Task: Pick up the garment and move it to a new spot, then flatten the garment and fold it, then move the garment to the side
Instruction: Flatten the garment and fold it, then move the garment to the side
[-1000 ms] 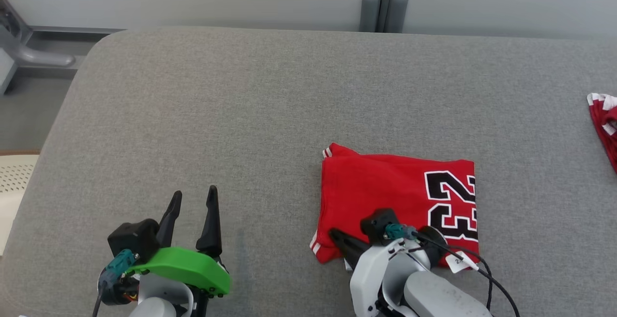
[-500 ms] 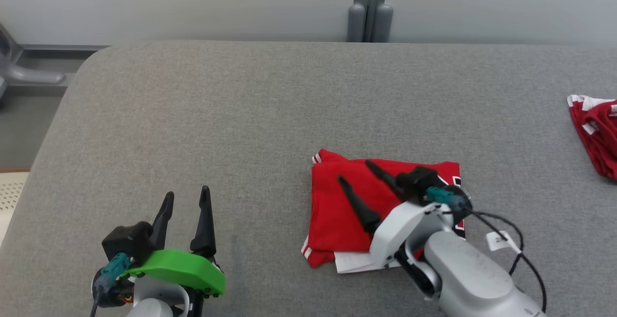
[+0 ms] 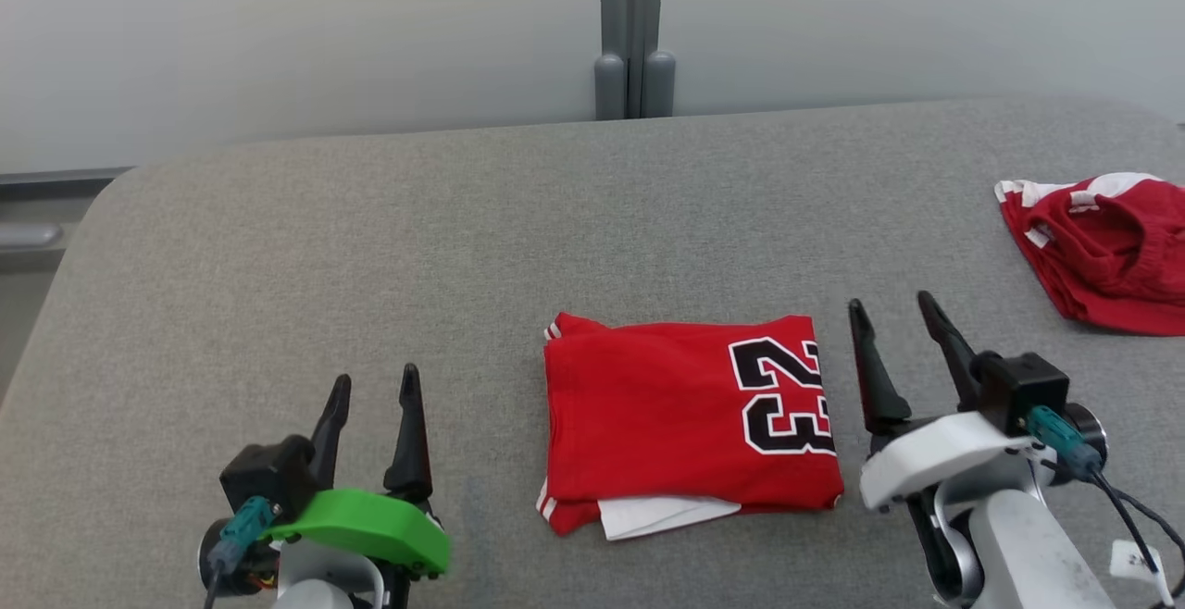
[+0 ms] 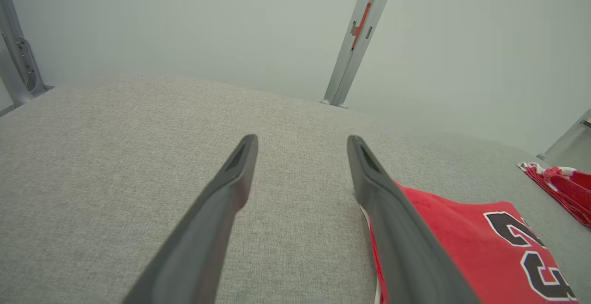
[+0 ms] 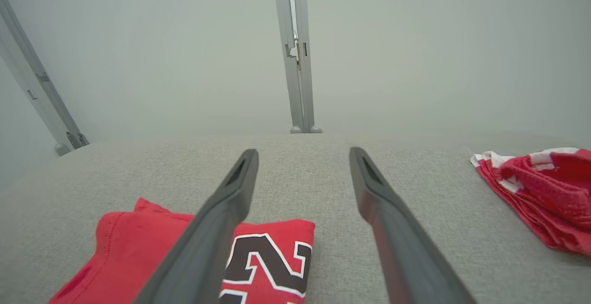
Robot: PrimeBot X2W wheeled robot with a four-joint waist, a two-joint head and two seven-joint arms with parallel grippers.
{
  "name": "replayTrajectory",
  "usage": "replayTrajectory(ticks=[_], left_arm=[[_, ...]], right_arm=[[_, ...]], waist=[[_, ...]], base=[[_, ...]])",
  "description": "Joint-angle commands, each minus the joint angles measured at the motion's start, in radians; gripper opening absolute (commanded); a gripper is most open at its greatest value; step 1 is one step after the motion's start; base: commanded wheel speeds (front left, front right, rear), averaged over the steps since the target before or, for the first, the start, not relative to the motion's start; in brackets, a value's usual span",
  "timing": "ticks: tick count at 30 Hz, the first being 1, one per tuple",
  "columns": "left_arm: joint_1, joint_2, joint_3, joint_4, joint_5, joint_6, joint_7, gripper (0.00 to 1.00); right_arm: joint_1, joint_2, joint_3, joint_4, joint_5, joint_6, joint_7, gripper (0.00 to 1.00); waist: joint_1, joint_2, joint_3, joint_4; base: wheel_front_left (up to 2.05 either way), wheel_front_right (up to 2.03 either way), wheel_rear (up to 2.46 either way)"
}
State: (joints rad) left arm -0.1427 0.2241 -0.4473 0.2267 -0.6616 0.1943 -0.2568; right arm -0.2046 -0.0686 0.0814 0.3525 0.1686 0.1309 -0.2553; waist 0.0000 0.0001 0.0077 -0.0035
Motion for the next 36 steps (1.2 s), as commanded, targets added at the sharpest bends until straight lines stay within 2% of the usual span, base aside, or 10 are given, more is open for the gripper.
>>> replayTrajectory(ticks=[1, 7, 12, 17, 31, 36], left_arm=[[0.021, -0.012, 0.005, 0.009, 0.017, -0.008, -0.007, 1.0], [0.071, -0.046, 0.043, 0.018, 0.047, -0.028, -0.008, 1.0], [0.11, -0.068, 0.093, 0.022, 0.082, -0.039, -0.008, 1.0], [0.119, -0.079, 0.128, 0.031, 0.112, -0.059, -0.008, 1.0], [0.111, -0.104, 0.163, 0.056, 0.163, -0.092, -0.007, 1.0], [0.107, -0.111, 0.171, 0.063, 0.173, -0.1, -0.007, 1.0]], right_arm=[[0.036, 0.007, -0.023, -0.027, -0.01, -0.001, 0.006, 1.0], [0.134, 0.016, -0.089, -0.119, -0.025, -0.001, 0.038, 1.0], [0.177, 0.017, -0.074, -0.154, 0.015, -0.001, 0.052, 1.0], [0.188, 0.017, -0.04, -0.153, 0.034, -0.001, 0.062, 1.0], [0.177, 0.017, -0.041, -0.142, 0.03, -0.001, 0.08, 1.0], [0.185, 0.017, -0.076, -0.104, 0.023, -0.001, 0.172, 1.0]], waist=[[0.0, -0.0001, -0.017, -0.016], [0.0, -0.0001, -0.03, -0.02], [0.0, -0.0001, -0.036, -0.015], [0.0, -0.0001, -0.035, -0.005], [0.0, -0.0001, -0.03, 0.01], [0.0, -0.0001, -0.026, 0.025]], base=[[0.0, 0.0, 0.0], [0.0, 0.0, 0.0], [0.0, 0.0, 0.0], [0.0, 0.0, 0.0], [0.0, 0.0, 0.0], [0.0, 0.0, 0.0]])
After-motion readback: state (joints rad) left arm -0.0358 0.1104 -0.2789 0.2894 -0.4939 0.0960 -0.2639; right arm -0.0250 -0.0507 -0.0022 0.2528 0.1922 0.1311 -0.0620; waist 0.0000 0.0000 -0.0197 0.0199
